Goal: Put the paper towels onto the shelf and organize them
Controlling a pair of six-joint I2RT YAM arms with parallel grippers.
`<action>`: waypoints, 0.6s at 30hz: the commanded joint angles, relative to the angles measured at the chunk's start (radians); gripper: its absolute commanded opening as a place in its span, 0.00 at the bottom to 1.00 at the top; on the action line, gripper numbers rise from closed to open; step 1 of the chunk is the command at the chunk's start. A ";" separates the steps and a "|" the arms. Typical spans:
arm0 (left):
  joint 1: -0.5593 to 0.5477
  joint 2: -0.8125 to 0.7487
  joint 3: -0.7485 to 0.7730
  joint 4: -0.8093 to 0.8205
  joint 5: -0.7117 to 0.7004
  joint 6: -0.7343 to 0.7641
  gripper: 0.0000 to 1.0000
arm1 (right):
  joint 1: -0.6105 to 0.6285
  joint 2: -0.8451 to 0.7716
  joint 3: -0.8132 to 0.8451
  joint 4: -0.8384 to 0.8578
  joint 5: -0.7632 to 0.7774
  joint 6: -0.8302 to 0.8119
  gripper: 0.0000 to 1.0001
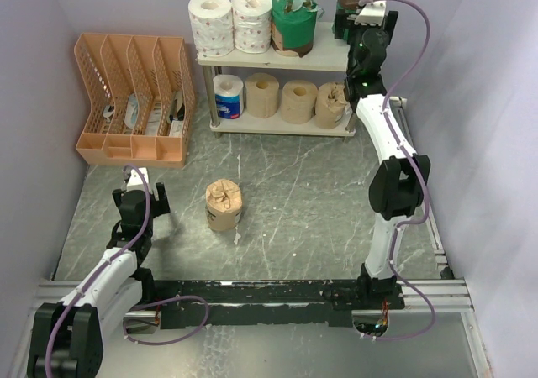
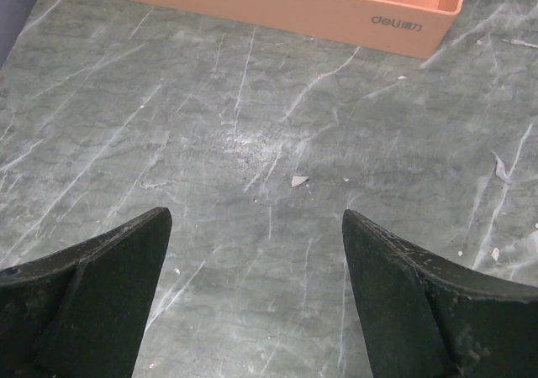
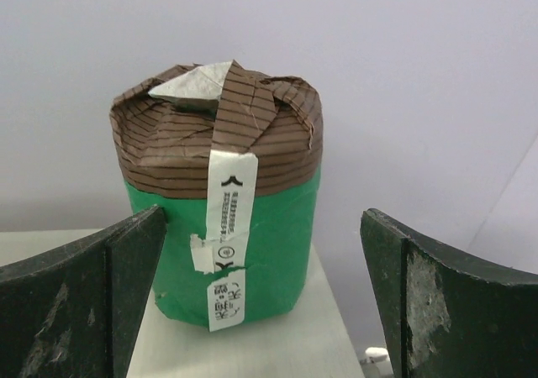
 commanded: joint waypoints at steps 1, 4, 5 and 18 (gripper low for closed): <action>0.004 0.008 -0.004 0.040 -0.006 -0.008 0.94 | 0.007 0.045 0.043 0.017 -0.054 0.028 1.00; 0.007 0.010 -0.005 0.044 -0.006 -0.010 0.94 | 0.015 0.016 0.012 0.024 -0.067 0.067 1.00; 0.007 0.009 -0.005 0.044 -0.005 -0.010 0.94 | 0.021 -0.028 -0.048 0.044 -0.069 0.078 1.00; 0.006 -0.001 -0.009 0.042 -0.002 -0.007 0.94 | 0.240 -0.682 -0.684 -0.077 0.055 0.140 1.00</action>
